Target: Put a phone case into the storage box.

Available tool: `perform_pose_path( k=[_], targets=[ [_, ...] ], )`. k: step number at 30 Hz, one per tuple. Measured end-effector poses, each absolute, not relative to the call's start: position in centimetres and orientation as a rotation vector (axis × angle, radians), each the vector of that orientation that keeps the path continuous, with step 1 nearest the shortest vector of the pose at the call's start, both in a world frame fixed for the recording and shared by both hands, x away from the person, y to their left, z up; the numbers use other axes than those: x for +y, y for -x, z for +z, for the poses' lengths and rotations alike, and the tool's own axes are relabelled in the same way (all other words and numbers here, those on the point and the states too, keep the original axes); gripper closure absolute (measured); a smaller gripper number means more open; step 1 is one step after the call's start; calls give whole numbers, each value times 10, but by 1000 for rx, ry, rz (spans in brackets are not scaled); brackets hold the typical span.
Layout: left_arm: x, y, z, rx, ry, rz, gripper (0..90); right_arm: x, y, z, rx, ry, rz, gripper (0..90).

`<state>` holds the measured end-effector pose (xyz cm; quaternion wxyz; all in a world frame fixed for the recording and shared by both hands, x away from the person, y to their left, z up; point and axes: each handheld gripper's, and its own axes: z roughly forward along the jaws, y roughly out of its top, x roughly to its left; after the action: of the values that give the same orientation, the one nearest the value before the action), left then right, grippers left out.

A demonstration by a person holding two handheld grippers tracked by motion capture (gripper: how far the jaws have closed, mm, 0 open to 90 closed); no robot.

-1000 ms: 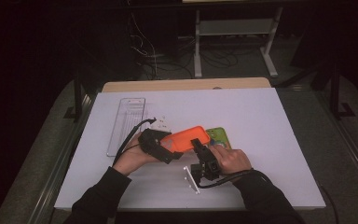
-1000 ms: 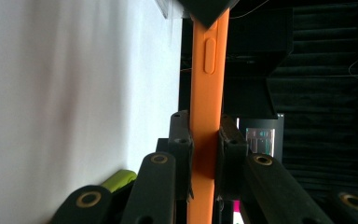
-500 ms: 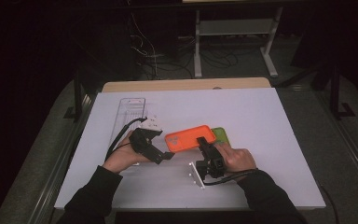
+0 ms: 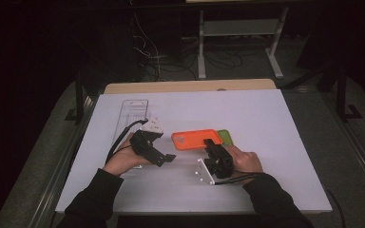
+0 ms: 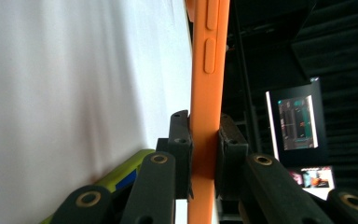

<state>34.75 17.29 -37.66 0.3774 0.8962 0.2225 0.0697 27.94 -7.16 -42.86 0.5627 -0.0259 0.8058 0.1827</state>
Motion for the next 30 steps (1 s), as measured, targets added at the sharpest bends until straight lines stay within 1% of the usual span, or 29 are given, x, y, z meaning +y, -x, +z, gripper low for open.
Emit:
perform_pose_path(
  k=[13, 18, 25, 30],
  targets=[
    [172, -348, -378, 581, -2282, 172, 0, -79, -288, -418, 2000, -183, 639, 777],
    [174, -350, -377, 558, -2319, 187, 0, -82, -290, -415, 2046, -316, 717, 777],
    [173, -349, -379, 594, -2297, 168, 0, -89, -298, -410, 2097, -434, 800, 778],
    [174, -349, -379, 604, -2300, 160, 0, -93, -302, -407, 2133, -596, 932, 778]
  ],
)
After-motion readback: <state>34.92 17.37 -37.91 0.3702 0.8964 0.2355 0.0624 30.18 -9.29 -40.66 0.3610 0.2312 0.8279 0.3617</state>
